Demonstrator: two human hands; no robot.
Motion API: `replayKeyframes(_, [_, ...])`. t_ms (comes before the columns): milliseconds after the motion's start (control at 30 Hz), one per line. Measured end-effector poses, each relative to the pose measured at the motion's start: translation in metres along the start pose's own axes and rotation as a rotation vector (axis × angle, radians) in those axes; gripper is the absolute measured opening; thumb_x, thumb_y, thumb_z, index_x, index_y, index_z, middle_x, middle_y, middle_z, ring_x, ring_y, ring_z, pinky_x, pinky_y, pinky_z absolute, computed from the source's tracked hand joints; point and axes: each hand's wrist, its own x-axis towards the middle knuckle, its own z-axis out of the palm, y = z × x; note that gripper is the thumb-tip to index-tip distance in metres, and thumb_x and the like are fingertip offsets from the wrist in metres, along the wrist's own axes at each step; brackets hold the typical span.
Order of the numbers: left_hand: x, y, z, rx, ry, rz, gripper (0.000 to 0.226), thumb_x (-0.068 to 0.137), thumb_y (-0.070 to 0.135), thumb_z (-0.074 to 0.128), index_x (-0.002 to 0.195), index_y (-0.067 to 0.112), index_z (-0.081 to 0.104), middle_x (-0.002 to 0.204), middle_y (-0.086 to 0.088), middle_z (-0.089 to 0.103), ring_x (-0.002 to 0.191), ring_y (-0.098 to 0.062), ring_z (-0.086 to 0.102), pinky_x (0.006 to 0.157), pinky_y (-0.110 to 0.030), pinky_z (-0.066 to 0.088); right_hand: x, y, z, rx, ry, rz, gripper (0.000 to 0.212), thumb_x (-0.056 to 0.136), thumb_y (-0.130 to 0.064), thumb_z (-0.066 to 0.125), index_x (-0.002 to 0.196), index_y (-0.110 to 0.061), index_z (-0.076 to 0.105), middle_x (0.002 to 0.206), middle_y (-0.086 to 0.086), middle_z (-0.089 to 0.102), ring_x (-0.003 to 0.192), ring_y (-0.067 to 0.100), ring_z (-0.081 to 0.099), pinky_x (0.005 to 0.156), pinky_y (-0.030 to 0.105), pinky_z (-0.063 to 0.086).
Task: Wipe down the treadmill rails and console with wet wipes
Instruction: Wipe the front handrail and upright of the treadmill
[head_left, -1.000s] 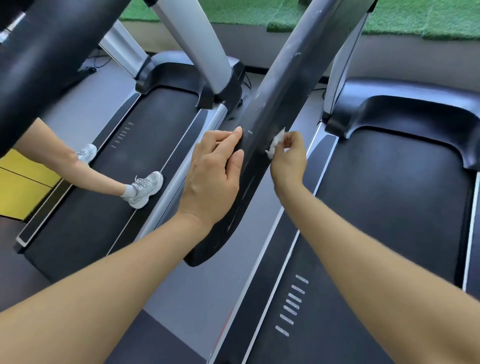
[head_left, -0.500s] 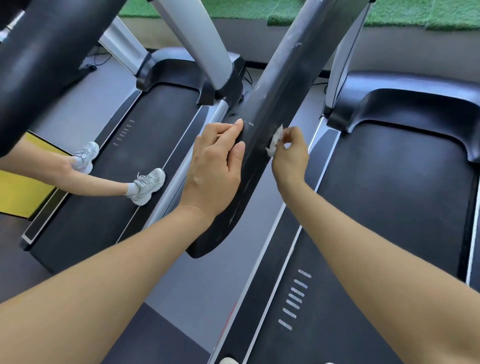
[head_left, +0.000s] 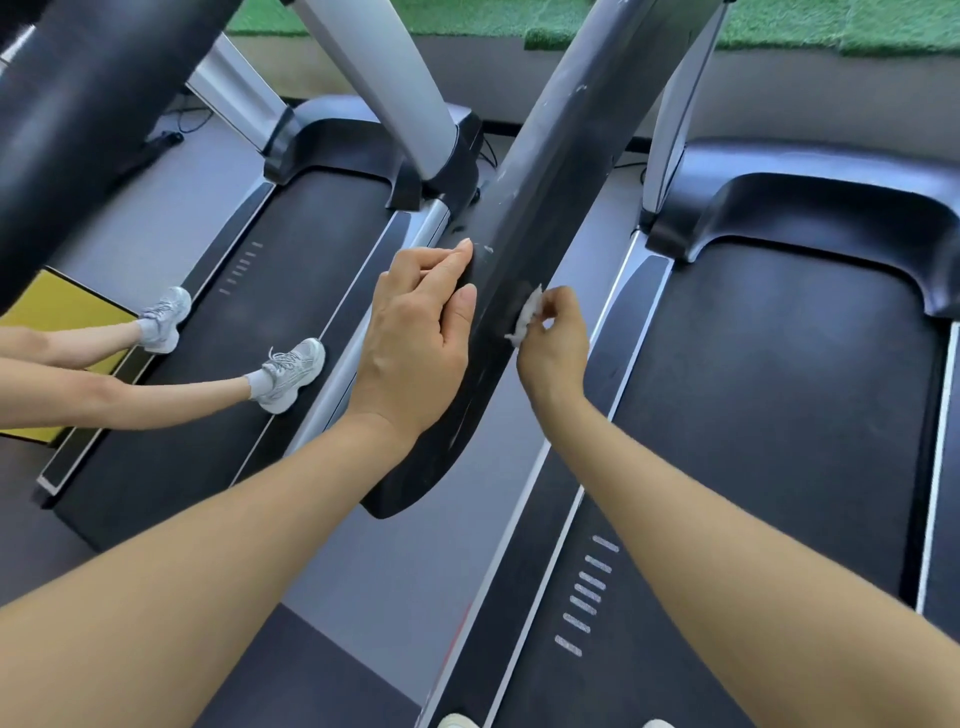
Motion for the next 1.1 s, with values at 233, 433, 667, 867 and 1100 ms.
replayKeyframes(233, [0.001,-0.002,0.001,0.005,0.018,0.017,0.041,0.097,0.022,0.042,0.135,0.012,0.051,0.112,0.013,0.04,0.108,-0.017,0.046,0.093,-0.003,0.027,-0.084,-0.005,-0.006,0.138,-0.203,-0.146,0.027,0.094,0.001,0.036,0.074,-0.015,0.042,0.075,0.016,0.057,0.064,0.021,0.05,0.057,0.018,0.044])
replayKeyframes(433, [0.0,-0.001,0.0,-0.002,0.003,0.008,0.042,0.097,0.022,0.041,0.136,0.012,0.05,0.111,0.013,0.04,0.108,-0.018,0.046,0.092,-0.001,0.027,-0.021,0.008,0.002,-0.011,-0.088,0.027,0.024,0.094,0.001,0.032,0.079,-0.016,0.04,0.08,0.007,0.052,0.072,0.019,0.047,0.057,0.02,0.047])
replayKeyframes(667, [0.0,-0.002,0.001,0.011,0.008,0.012,0.04,0.098,0.02,0.042,0.136,0.012,0.05,0.112,0.013,0.04,0.109,-0.019,0.046,0.092,-0.001,0.026,-0.082,0.001,-0.001,0.066,-0.207,-0.121,0.017,0.09,0.005,0.03,0.079,-0.004,0.041,0.073,0.012,0.051,0.064,0.024,0.044,0.057,0.02,0.047])
replayKeyframes(867, [-0.001,-0.001,0.0,0.001,0.002,0.002,0.04,0.098,0.021,0.042,0.137,0.012,0.05,0.111,0.015,0.039,0.109,-0.017,0.045,0.091,0.0,0.026,-0.032,0.006,0.0,0.005,-0.119,0.052,0.026,0.092,0.005,0.031,0.075,-0.015,0.037,0.069,-0.002,0.045,0.067,0.018,0.044,0.051,0.014,0.042])
replayKeyframes(1100, [-0.001,0.0,0.0,0.003,-0.002,-0.001,0.04,0.099,0.021,0.042,0.137,0.012,0.049,0.112,0.014,0.039,0.11,-0.016,0.044,0.091,0.001,0.024,-0.069,0.006,-0.004,-0.056,-0.207,-0.045,0.029,0.093,0.004,0.026,0.07,-0.011,0.037,0.07,0.009,0.044,0.057,0.012,0.04,0.047,0.005,0.04])
